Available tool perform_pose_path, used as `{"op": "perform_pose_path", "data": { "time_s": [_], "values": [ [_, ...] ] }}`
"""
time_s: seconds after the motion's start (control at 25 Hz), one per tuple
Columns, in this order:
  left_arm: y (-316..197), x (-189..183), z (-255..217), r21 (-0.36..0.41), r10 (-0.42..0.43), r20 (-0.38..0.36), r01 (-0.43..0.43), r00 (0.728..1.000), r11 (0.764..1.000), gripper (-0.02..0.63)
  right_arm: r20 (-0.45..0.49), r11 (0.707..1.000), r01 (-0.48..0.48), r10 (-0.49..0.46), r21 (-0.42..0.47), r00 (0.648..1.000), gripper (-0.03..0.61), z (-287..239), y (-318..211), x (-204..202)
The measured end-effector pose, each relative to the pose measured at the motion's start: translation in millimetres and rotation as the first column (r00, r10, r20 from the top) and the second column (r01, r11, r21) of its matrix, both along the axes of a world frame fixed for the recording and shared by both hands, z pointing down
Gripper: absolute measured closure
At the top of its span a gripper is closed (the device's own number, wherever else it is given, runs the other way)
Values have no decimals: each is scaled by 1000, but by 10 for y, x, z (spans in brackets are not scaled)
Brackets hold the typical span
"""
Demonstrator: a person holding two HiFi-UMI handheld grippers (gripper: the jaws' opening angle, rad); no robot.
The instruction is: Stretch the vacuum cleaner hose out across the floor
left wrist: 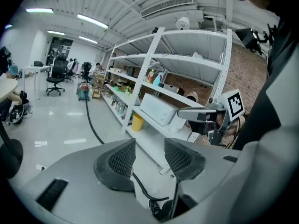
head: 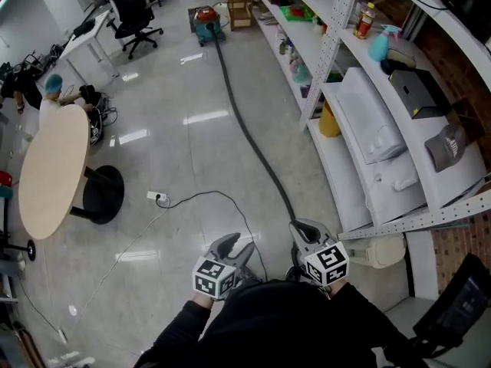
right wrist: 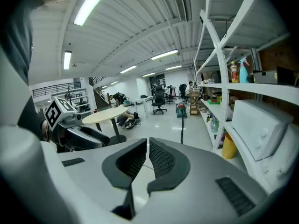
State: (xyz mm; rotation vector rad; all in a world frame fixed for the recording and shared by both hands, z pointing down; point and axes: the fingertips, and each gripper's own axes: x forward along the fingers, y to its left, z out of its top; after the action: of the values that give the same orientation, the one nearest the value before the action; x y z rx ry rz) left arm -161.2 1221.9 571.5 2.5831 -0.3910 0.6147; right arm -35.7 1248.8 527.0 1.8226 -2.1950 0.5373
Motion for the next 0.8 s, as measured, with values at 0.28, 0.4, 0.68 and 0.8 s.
{"op": "perform_pose_path", "data": {
  "time_s": [0.28, 0.4, 0.68, 0.8],
  "values": [
    [421, 762, -749, 43, 21, -108, -16, 994, 999, 407, 5, 992, -82, 82, 94, 997, 551, -292, 660, 644],
    [589, 945, -714, 40, 29, -87, -26, 996, 999, 407, 12, 991, -95, 95, 94, 995, 551, -254, 841, 866],
    [861, 1300, -533, -21, 26, -56, -27, 998, 999, 407, 23, 989, -128, 127, 77, 992, 551, -121, 1103, 1327],
    [897, 1402, -528, -28, 36, -52, -37, 998, 999, 407, 27, 988, -134, 132, 71, 991, 551, -97, 1136, 1402]
  ]
}}
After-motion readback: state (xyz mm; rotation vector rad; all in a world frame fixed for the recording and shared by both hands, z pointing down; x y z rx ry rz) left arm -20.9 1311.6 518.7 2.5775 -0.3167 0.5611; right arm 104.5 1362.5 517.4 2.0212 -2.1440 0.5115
